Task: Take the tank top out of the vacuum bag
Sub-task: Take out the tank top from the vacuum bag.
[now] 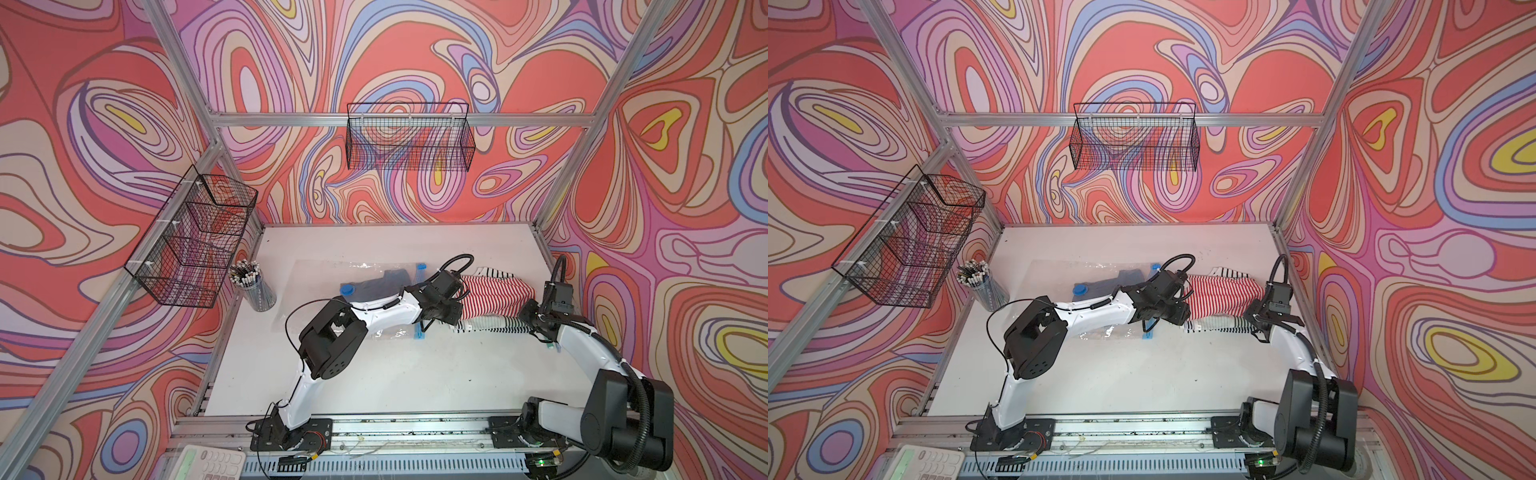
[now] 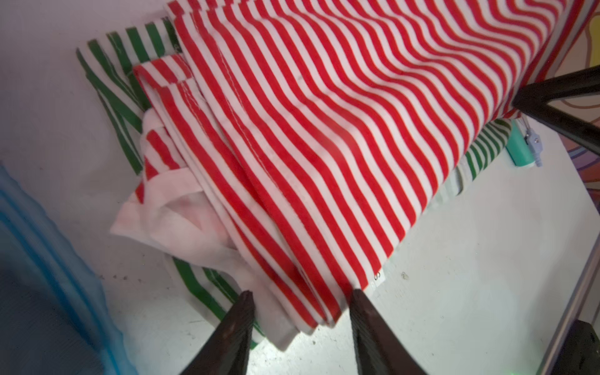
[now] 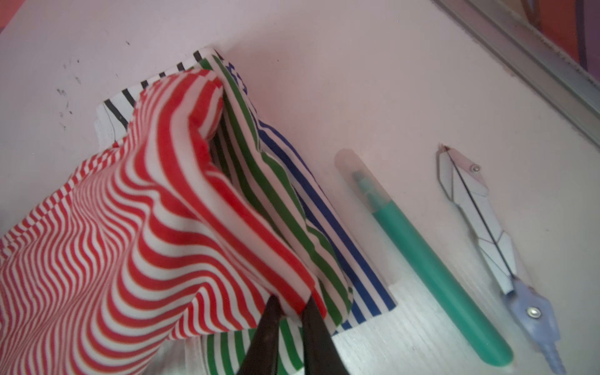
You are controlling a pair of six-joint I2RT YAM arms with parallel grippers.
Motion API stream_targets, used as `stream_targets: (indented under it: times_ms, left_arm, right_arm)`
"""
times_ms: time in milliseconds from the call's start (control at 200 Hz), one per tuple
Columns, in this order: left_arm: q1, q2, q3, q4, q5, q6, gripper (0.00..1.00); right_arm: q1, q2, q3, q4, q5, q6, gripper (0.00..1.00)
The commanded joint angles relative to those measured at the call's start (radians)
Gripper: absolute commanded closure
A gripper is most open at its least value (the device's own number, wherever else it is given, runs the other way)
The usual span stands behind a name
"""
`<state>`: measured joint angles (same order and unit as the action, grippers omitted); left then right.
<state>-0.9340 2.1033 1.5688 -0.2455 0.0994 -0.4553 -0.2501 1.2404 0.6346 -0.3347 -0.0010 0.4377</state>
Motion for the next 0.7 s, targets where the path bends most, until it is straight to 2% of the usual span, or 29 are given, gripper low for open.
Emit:
stream_targets:
  times_ms: [0, 210, 696]
  left_arm:
    - [0.003, 0.039, 0.057, -0.041, -0.068, 0.033, 0.54]
    - [0.003, 0.060, 0.093, -0.065, -0.118, 0.074, 0.54]
    - [0.007, 0.134, 0.188, -0.103, -0.174, 0.123, 0.55]
  right_arm:
    - [-0.006, -0.021, 0.004, 0.019, 0.034, -0.006, 0.87]
    - [-0.007, -0.027, 0.013, 0.015, 0.026, -0.004, 1.00]
    - [-0.006, -0.118, 0.080, -0.152, 0.004, -0.012, 1.00]
